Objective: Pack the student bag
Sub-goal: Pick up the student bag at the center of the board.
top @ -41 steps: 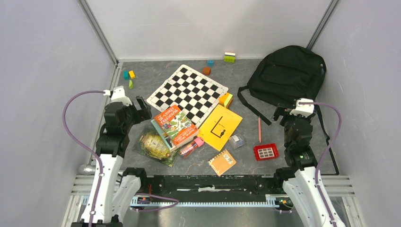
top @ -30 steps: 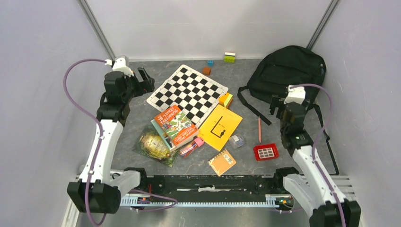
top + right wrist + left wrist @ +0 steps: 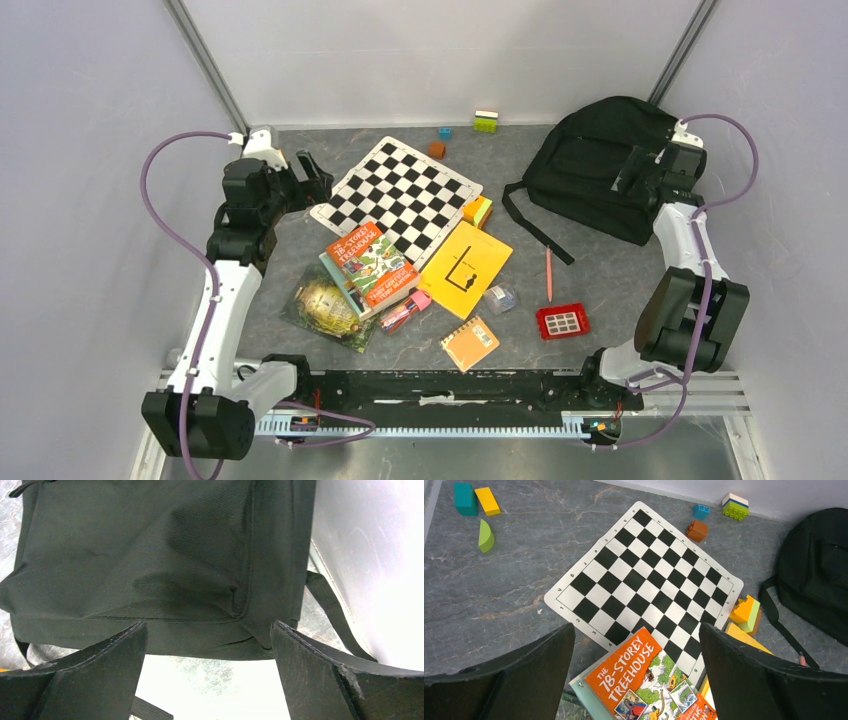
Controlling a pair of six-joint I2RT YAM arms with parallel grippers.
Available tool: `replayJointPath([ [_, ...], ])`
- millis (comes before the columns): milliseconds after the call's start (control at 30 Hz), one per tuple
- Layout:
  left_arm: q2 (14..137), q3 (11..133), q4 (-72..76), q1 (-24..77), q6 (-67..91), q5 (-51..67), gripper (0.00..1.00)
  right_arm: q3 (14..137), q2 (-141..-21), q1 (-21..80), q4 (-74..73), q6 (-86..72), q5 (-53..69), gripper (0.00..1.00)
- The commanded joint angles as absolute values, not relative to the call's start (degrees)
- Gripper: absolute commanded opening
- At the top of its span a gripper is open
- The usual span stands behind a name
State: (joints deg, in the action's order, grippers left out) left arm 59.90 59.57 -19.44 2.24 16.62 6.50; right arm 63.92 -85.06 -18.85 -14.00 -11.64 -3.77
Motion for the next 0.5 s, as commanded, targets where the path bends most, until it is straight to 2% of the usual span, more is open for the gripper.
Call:
replayJointPath([
  [0, 57.9, 59.4, -17.6, 2.9, 15.1, 7.8, 1.0, 67.2, -86.0, -18.7, -9.9, -11.0, -0.1, 0.98],
  [167, 57.0, 58.8, -17.6, 3.3, 14.0, 5.7, 1.0, 70.5, -89.1, -18.7, -9.5, -10.7, 4.1, 0.98],
  [467, 56.4, 58.2, -17.7, 7.1, 11.1, 2.6, 1.0, 73.0, -93.8, -18.7, -11.4, -9.2, 8.0, 0.89],
])
